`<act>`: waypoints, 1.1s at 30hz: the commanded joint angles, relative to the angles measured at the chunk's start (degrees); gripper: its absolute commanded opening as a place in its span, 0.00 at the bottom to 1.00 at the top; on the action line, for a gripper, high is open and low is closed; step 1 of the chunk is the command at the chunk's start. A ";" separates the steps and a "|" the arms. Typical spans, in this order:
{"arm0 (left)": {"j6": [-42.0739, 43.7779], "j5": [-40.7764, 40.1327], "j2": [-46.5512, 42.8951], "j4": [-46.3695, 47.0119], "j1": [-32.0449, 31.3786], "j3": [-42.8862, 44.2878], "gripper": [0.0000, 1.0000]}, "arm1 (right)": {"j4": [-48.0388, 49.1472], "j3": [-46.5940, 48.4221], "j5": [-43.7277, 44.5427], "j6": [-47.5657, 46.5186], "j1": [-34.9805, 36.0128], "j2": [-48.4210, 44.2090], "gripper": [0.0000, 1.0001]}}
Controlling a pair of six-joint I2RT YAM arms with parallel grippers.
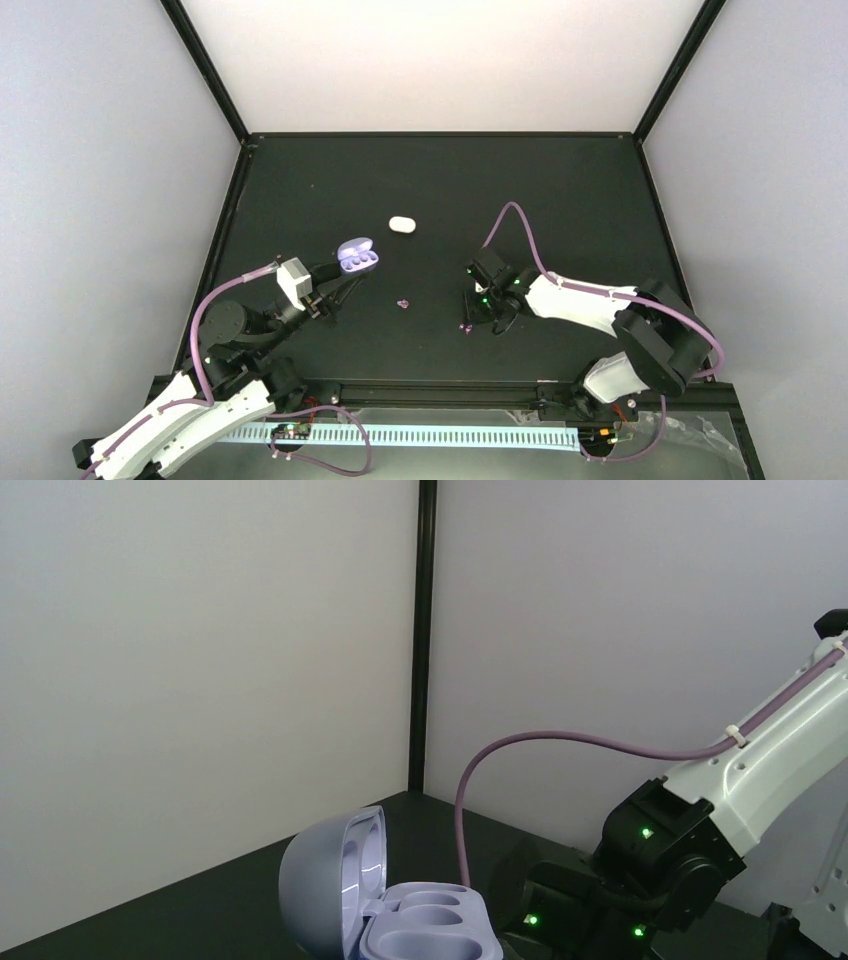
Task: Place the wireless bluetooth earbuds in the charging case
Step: Pick up the earbud from the center of the board.
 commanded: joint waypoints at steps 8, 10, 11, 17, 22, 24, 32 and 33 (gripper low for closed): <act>-0.10 -0.51 0.02 -0.36 0.00 0.02 0.02 | 0.11 0.40 -1.72 0.37 0.77 1.96 0.22; -0.14 -0.51 0.02 -0.48 0.00 0.02 0.02 | 0.19 0.36 -1.71 0.47 0.78 2.03 0.20; -0.18 -0.53 0.02 -0.48 0.00 0.02 0.02 | 0.20 0.36 -1.80 0.48 0.86 2.05 0.20; -0.18 -0.48 -0.11 -0.67 0.00 0.02 0.02 | 0.29 0.35 -2.04 0.61 1.36 2.32 0.12; -0.27 -0.71 -0.20 -0.80 -0.04 0.02 0.02 | 0.38 0.53 -2.24 0.91 1.43 2.15 0.05; -0.27 -0.87 -0.15 -0.93 0.00 0.02 0.02 | 0.35 0.60 -2.25 0.90 1.45 1.82 0.01; -0.27 -1.30 0.14 -1.10 0.00 0.02 0.02 | -1.09 1.43 -0.39 1.17 1.38 -1.04 0.05; -0.27 -1.36 0.19 -1.11 -0.01 0.02 0.02 | -1.58 1.72 -0.36 1.30 1.42 -1.51 0.11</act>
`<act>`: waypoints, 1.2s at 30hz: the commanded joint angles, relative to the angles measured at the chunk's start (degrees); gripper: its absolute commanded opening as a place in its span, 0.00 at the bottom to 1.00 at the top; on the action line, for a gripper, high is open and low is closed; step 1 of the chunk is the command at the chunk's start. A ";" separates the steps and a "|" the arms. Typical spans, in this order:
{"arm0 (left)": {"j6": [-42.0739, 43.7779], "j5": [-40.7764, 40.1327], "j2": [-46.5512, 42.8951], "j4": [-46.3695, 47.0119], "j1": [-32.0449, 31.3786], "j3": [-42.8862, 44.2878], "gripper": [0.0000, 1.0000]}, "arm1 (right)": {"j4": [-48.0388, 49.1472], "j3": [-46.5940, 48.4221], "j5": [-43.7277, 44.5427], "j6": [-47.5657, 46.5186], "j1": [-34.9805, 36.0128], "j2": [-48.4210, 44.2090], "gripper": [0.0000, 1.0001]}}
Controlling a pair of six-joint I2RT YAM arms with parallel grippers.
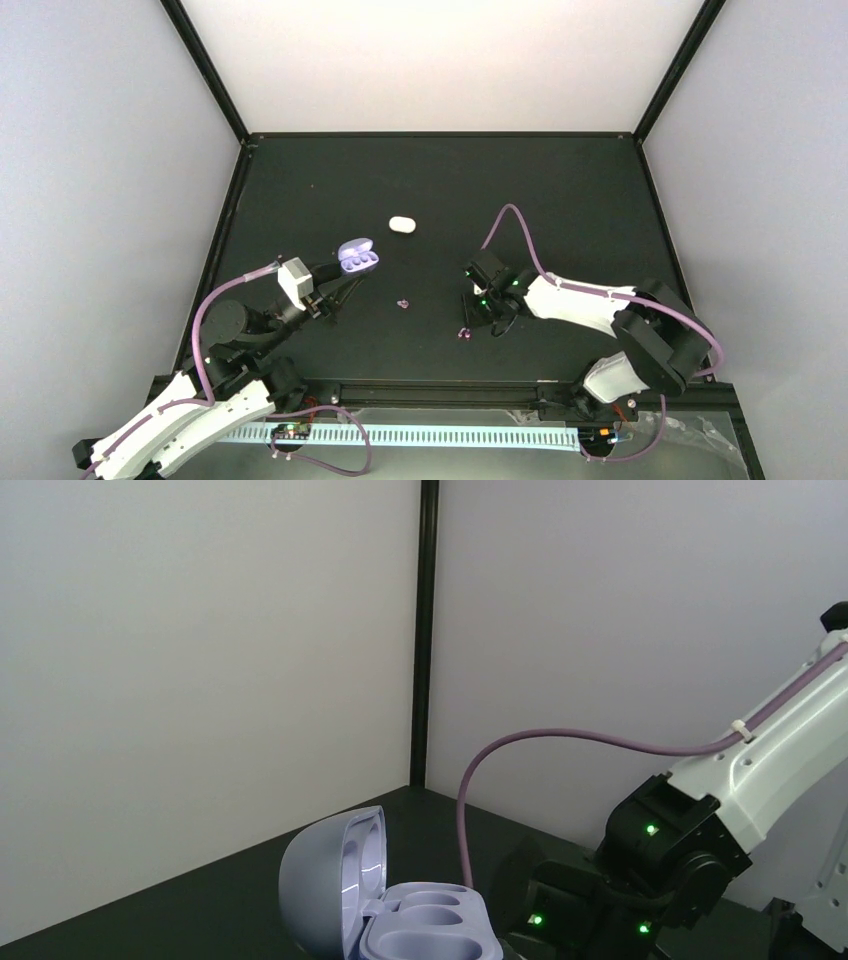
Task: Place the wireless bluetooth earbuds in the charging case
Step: Pick up the earbud from the center of the board.
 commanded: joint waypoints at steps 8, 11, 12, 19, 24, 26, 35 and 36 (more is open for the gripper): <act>-0.36 -0.82 0.74 0.01 0.00 0.02 0.02 | -3.81 3.62 -0.41 0.47 0.95 -2.29 0.21; -0.25 -0.87 0.43 -0.14 -0.02 0.11 0.02 | -4.57 3.57 -0.65 0.58 2.06 -1.36 0.24; -0.27 -0.85 0.26 -0.28 -0.01 0.07 0.02 | -4.78 3.42 -0.34 0.70 2.29 -1.31 0.24; -0.27 -0.52 0.00 -0.15 -0.02 0.08 0.02 | -5.43 2.90 2.70 0.75 2.38 -1.02 0.23; -0.36 -0.49 -0.06 -0.23 0.00 0.11 0.02 | -4.89 2.91 3.01 0.57 2.36 0.15 0.19; -0.36 -0.46 -0.15 -0.30 -0.04 0.10 0.02 | -4.76 2.86 3.06 0.51 2.35 0.51 0.18; -0.36 -0.51 0.02 -0.10 0.00 -0.02 0.02 | -4.53 3.23 2.18 -0.15 2.32 1.89 0.19; -0.36 -0.49 0.02 -0.13 0.00 0.00 0.01 | -4.44 3.15 2.03 -0.22 2.34 1.99 0.19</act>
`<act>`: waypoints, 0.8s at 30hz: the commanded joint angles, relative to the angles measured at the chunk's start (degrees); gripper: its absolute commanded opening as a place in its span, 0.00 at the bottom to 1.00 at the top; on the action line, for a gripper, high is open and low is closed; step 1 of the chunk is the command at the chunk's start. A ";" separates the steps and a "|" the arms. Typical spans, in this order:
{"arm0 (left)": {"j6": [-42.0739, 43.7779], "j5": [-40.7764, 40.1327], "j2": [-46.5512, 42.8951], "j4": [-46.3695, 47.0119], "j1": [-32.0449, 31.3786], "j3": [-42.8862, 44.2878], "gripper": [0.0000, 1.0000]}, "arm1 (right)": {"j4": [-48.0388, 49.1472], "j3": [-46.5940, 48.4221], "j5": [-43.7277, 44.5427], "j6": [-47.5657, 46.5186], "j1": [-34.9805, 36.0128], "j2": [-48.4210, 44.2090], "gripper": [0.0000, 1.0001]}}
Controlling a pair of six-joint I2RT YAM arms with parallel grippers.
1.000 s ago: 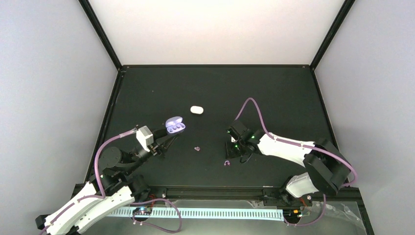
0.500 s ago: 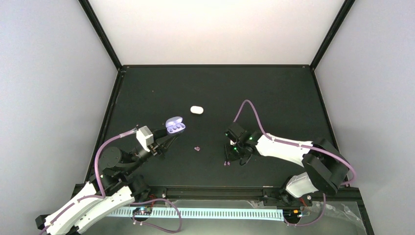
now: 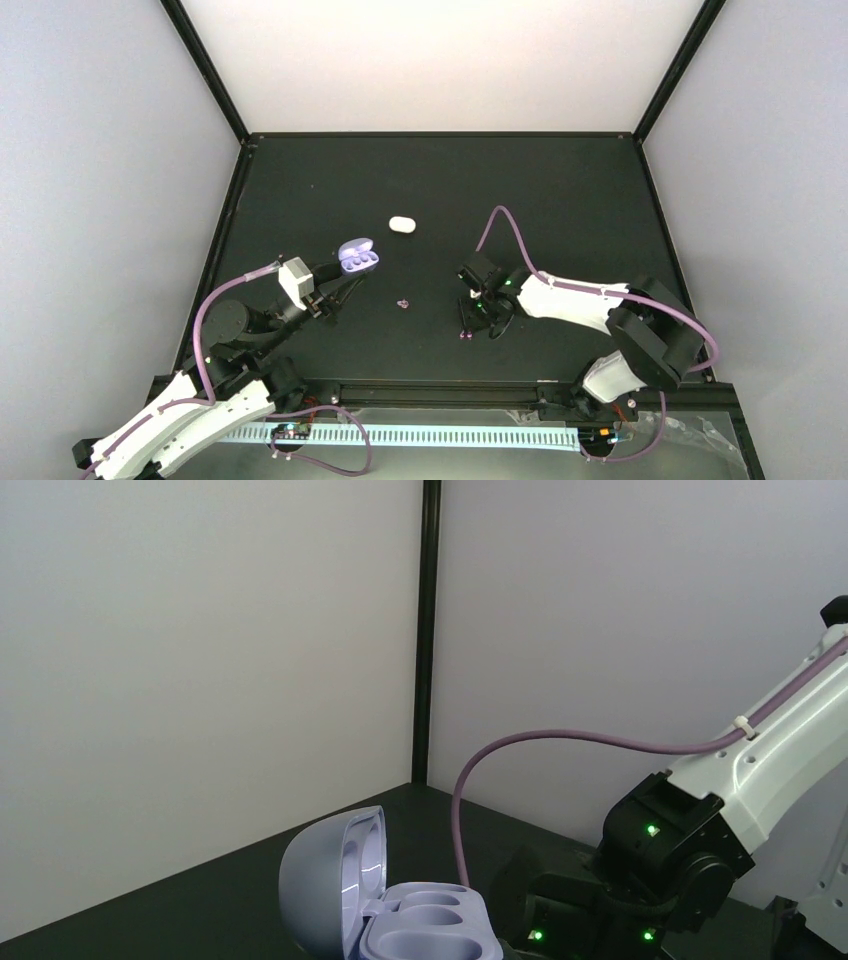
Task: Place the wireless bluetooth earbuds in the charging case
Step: Pick up the earbud from the center of the board.
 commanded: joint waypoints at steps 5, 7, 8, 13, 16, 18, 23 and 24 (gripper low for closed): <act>-0.36 -0.22 -0.13 -0.03 0.00 0.02 0.02 | 0.46 0.07 -0.44 -0.48 0.18 0.95 0.19; -0.36 -0.23 -0.14 0.03 0.00 0.02 0.02 | 0.52 0.02 -0.32 -0.48 0.19 0.76 0.16; -0.36 -0.27 -0.13 -0.02 0.00 0.02 0.02 | 0.54 -0.01 -0.31 -0.45 0.21 0.69 0.15; -0.51 -0.22 -0.13 -0.03 0.00 -0.04 0.02 | 0.61 -0.12 -0.31 -0.26 0.16 -0.09 0.07; -0.54 -0.18 -0.13 -0.10 0.00 -0.08 0.02 | 0.57 -0.03 -0.14 0.02 0.14 -0.75 0.04; -0.62 -0.23 -0.13 -0.10 0.00 -0.07 0.02 | 0.53 -0.03 0.14 0.19 0.20 -1.36 0.01; -0.73 -0.13 0.00 -0.07 0.00 -0.07 0.01 | 0.07 0.42 1.45 0.49 0.17 -3.46 0.01; -0.71 -0.10 0.04 -0.10 0.00 -0.07 0.02 | -0.06 0.73 1.45 0.36 0.16 -3.61 0.01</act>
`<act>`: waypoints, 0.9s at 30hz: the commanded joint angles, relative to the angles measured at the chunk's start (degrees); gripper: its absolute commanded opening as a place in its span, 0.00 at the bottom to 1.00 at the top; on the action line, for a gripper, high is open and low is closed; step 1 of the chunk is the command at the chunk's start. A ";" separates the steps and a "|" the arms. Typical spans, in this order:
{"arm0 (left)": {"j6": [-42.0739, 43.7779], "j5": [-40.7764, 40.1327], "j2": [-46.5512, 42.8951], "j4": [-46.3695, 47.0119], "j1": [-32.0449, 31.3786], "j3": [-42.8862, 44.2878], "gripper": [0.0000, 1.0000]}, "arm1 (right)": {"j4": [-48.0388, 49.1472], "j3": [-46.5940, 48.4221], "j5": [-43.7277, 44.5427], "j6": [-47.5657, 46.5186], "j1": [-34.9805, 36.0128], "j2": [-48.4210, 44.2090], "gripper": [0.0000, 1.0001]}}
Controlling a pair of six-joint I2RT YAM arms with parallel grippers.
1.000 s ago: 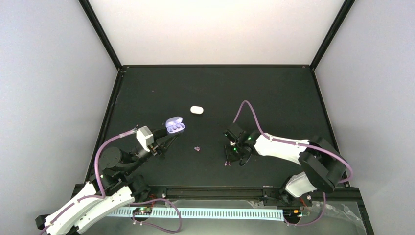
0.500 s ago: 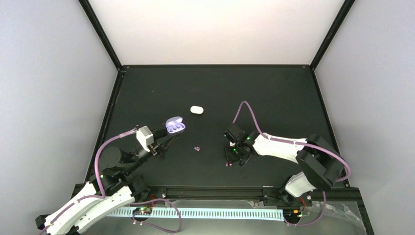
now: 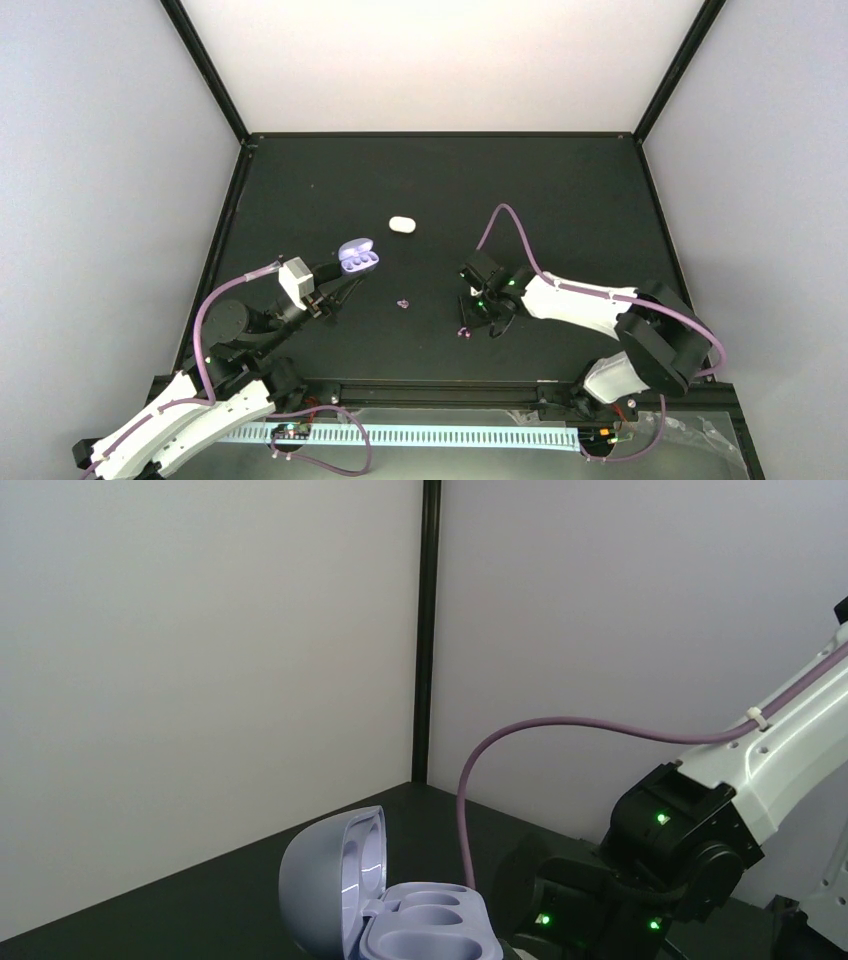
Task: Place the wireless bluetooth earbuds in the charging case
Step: Pick up the earbud from the center of the board, then place the earbud in the charging case.
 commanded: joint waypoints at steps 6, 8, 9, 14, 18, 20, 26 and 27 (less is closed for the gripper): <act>-0.69 -0.12 0.15 0.10 -0.06 -0.07 0.01 | -0.52 1.05 2.43 0.41 0.16 -3.70 0.01; -0.73 -0.09 0.12 0.04 0.00 -0.07 0.02 | -0.85 1.43 4.03 0.48 0.21 -6.16 0.01; -0.77 -0.12 0.13 0.12 0.00 -0.14 0.02 | -1.29 1.93 5.08 0.40 0.21 -7.59 0.01; -1.02 0.42 1.34 0.96 -0.02 0.05 0.02 | -5.69 6.42 10.14 -1.38 0.21 -12.13 0.01; -1.54 1.52 2.92 2.58 0.00 0.28 0.02 | -7.98 10.17 13.37 -2.89 0.21 -15.74 0.01; -1.82 1.89 4.16 4.35 0.00 0.24 0.01 | -9.27 12.51 15.26 -4.02 0.16 -17.79 0.01; -2.59 3.95 10.32 11.70 0.00 0.44 0.01 | -14.80 22.15 20.66 -8.87 0.12 -22.45 0.01; -2.70 4.35 11.83 13.46 -0.01 0.54 0.02 | -15.53 23.55 21.37 -9.84 0.11 -23.09 0.01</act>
